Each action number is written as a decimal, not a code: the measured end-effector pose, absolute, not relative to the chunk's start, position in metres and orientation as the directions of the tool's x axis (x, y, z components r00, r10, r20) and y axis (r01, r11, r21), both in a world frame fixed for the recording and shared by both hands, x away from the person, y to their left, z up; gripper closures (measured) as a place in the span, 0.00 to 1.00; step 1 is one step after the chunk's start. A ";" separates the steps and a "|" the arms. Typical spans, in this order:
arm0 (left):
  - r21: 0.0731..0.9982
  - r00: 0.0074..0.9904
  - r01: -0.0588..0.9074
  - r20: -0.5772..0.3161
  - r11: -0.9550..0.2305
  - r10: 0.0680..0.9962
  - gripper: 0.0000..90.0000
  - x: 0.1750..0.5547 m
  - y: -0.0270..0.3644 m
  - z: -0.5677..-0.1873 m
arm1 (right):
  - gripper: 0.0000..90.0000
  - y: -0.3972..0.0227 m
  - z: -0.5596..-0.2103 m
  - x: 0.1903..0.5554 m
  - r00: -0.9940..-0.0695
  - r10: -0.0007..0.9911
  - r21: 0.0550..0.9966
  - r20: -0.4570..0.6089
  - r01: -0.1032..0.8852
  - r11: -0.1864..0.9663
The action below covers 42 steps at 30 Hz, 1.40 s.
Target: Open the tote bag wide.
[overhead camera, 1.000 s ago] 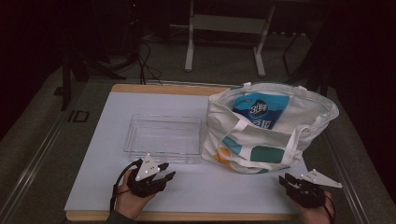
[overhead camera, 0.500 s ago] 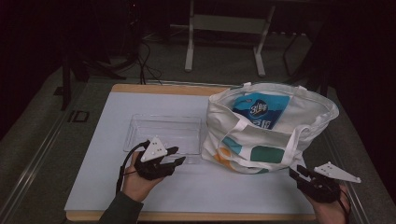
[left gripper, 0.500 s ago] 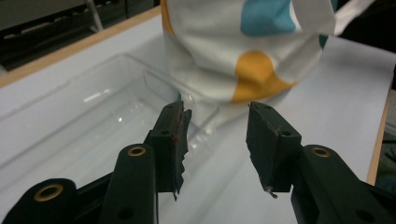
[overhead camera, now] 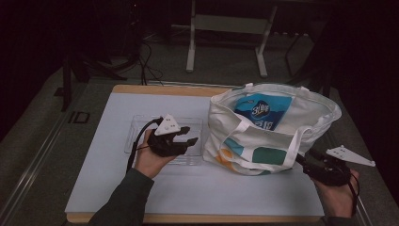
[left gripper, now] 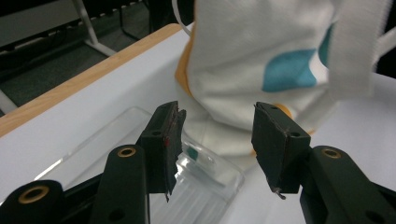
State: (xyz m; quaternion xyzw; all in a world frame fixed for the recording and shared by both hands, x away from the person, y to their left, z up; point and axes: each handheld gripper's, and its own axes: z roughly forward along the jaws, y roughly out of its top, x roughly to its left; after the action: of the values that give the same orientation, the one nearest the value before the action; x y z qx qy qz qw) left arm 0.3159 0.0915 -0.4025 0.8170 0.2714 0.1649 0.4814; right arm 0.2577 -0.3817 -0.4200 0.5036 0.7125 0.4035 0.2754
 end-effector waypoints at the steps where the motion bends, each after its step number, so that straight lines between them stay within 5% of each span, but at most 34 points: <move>1: 0.875 0.800 0.293 -0.004 -0.384 0.600 0.58 0.320 0.090 -0.402 | 0.46 -0.382 -0.419 0.260 -0.343 0.939 0.851 0.008 0.495 0.173; 20: 0.865 0.822 0.245 0.055 -0.439 0.567 0.62 0.348 0.056 -0.393 | 0.94 -0.382 -0.416 0.266 -0.418 0.908 0.857 0.016 0.473 0.203; 25: 0.881 0.814 0.224 0.066 -0.417 0.577 0.67 0.351 0.056 -0.383 | 0.97 -0.382 -0.416 0.267 -0.423 0.906 0.857 0.015 0.472 0.206; 31: 0.874 0.806 0.214 0.095 -0.436 0.585 0.86 0.353 0.049 -0.379 | 0.96 -0.382 -0.415 0.267 -0.428 0.903 0.856 0.031 0.478 0.198; 42: 0.866 0.812 0.232 0.079 -0.444 0.578 0.93 0.356 0.044 -0.384 | 0.97 -0.383 -0.421 0.266 -0.445 0.894 0.845 0.045 0.495 0.204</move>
State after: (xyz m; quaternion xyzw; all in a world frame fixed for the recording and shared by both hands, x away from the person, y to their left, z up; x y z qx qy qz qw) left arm 0.3557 0.0443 -0.3836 0.8292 0.2440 0.1851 0.4677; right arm 0.2665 -0.3834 -0.4206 0.4703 0.7386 0.4207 0.2372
